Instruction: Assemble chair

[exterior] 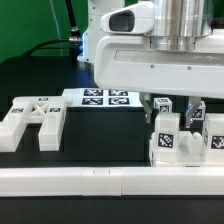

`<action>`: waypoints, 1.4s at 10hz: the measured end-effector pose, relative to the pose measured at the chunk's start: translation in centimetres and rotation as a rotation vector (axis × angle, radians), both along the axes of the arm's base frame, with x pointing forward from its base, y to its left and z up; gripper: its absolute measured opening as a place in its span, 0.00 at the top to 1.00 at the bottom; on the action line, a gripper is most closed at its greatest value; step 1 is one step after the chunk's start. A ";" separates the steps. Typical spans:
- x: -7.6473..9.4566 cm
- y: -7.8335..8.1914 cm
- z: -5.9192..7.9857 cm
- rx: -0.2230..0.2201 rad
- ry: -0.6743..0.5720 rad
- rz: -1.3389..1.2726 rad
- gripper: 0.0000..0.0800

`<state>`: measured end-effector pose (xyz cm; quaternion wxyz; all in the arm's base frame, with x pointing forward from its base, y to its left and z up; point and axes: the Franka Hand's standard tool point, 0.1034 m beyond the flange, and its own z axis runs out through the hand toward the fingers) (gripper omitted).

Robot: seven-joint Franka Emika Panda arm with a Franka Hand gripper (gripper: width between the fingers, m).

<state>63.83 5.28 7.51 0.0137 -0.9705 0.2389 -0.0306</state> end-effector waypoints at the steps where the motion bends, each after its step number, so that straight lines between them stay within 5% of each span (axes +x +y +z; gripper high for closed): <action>1: 0.0 0.1 0.0 0.012 -0.001 -0.104 0.64; 6: 0.1 0.2 0.0 0.044 0.004 -0.363 0.64; 8: 0.1 0.2 0.0 0.039 0.003 -0.290 0.28; 14: 0.2 -0.2 0.0 -0.012 -0.008 0.293 0.19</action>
Offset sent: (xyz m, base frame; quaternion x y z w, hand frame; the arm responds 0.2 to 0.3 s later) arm 0.0030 0.0001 -0.0025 -0.0076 -0.0213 0.2098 0.9775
